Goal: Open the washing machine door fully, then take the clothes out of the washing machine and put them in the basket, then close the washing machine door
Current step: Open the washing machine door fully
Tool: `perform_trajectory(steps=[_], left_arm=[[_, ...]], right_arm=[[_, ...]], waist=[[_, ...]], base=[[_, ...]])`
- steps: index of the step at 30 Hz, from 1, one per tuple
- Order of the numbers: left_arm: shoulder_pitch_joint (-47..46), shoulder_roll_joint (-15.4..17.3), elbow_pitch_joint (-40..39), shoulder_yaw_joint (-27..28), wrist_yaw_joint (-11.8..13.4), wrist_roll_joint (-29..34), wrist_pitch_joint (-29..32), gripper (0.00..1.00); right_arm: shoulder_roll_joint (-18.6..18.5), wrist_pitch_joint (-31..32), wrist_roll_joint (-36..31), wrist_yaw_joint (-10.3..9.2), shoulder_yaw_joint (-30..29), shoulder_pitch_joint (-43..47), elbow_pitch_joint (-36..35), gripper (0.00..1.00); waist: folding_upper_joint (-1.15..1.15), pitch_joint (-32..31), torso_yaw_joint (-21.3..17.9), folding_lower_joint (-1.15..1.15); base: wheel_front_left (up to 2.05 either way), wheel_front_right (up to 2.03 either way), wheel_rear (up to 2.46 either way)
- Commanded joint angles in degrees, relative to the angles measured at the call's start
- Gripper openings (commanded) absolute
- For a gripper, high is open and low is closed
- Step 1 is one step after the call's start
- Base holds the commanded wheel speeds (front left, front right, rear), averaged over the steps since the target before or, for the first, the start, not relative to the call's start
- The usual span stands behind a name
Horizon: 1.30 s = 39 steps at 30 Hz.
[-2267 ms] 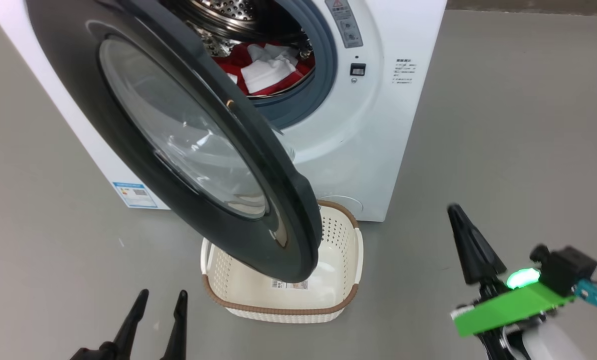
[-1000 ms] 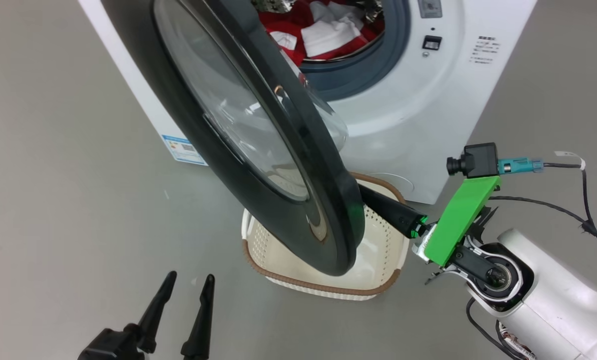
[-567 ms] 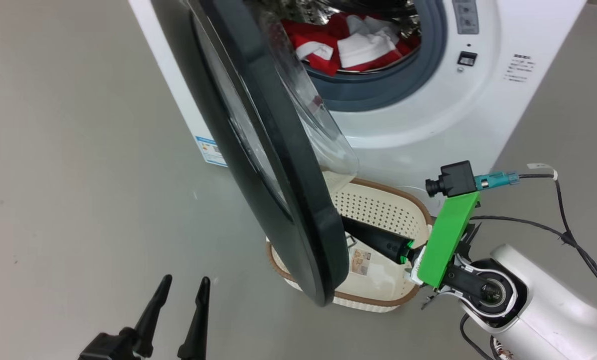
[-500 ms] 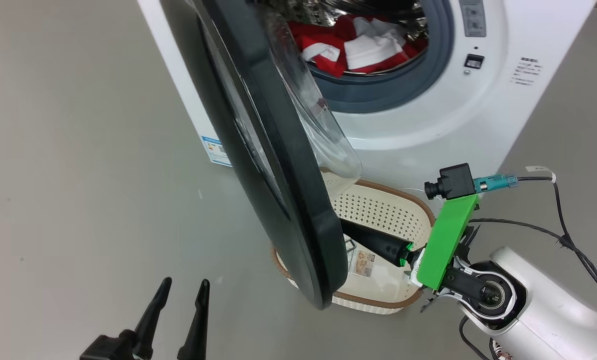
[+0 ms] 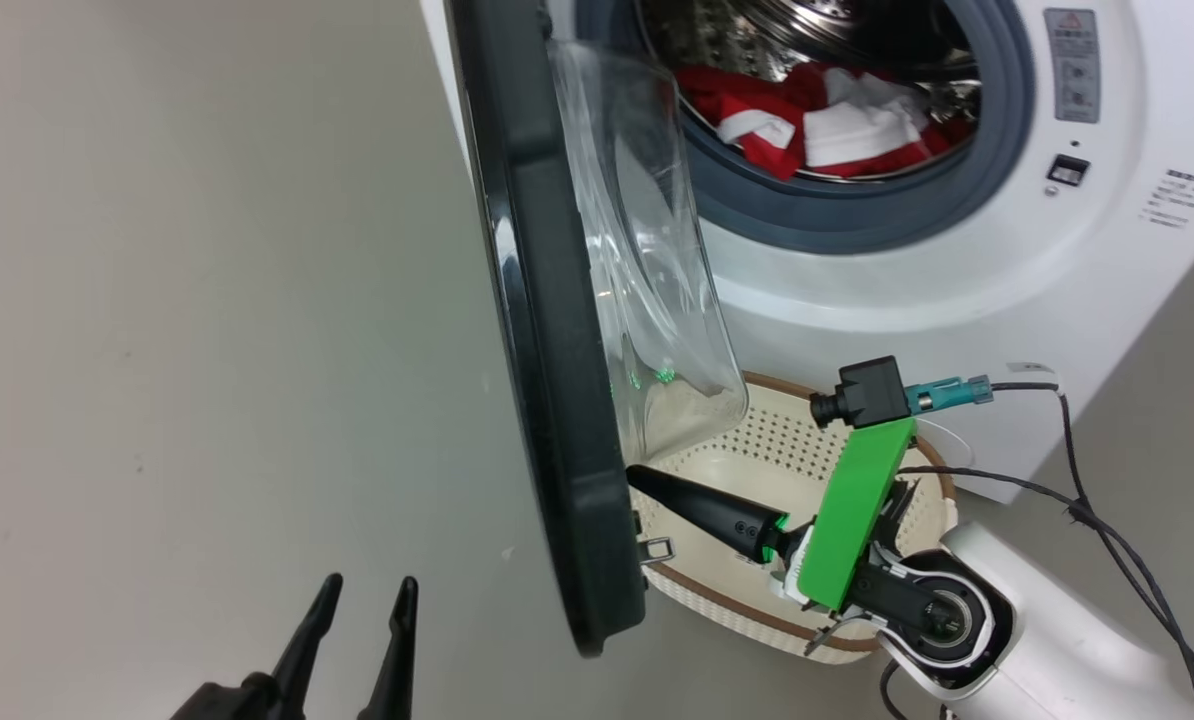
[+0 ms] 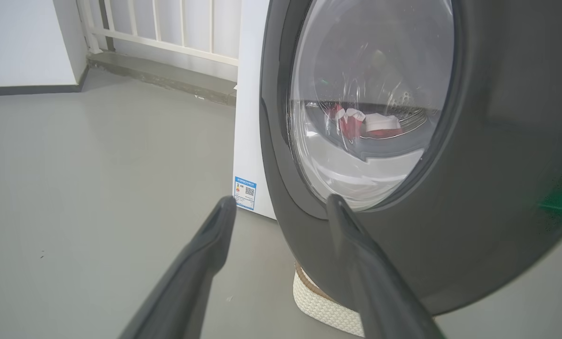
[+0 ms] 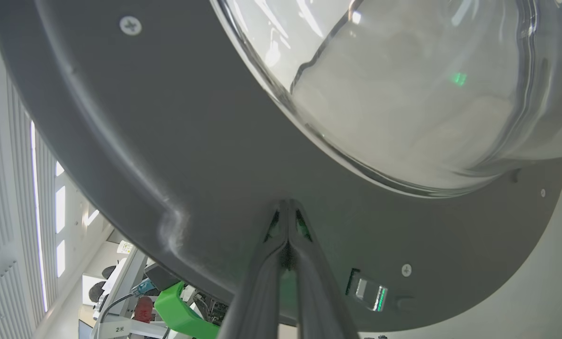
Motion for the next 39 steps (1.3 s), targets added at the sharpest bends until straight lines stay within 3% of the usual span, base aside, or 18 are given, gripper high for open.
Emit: perform_trajectory(steps=[1, 19, 37, 39], left_arm=[[-0.4, 0.2, -1.0, 2.1, -0.3, 0.5, -0.7, 1.00], [0.5, 0.1, -2.7, 6.4, -0.3, -1.6, -0.7, 1.00], [0.8, 0.1, -2.8, 6.3, -0.3, -1.7, -0.7, 1.00], [0.7, 0.1, -2.7, 6.2, -0.3, -1.5, -0.7, 1.00]], right_arm=[[1.4, 0.1, -0.3, 0.41, 0.1, 0.4, -2.0, 0.00], [8.4, 0.5, -3.6, 0.41, 2.8, -4.9, 1.8, 0.00], [8.8, -1.4, -4.0, 0.41, 3.9, -4.9, 3.1, 0.00], [8.4, -2.1, -4.4, 0.41, 4.0, -4.6, 3.3, 0.26]], waist=[[0.00, -0.8, 1.8, 0.00], [0.00, 1.3, 4.4, 0.00], [0.00, 0.7, 4.3, 0.00], [0.00, 0.5, 4.3, 0.00]], base=[[0.00, 0.00, 0.00], [0.00, 0.00, 0.00], [0.00, 0.00, 0.00], [0.00, 0.00, 0.00]])
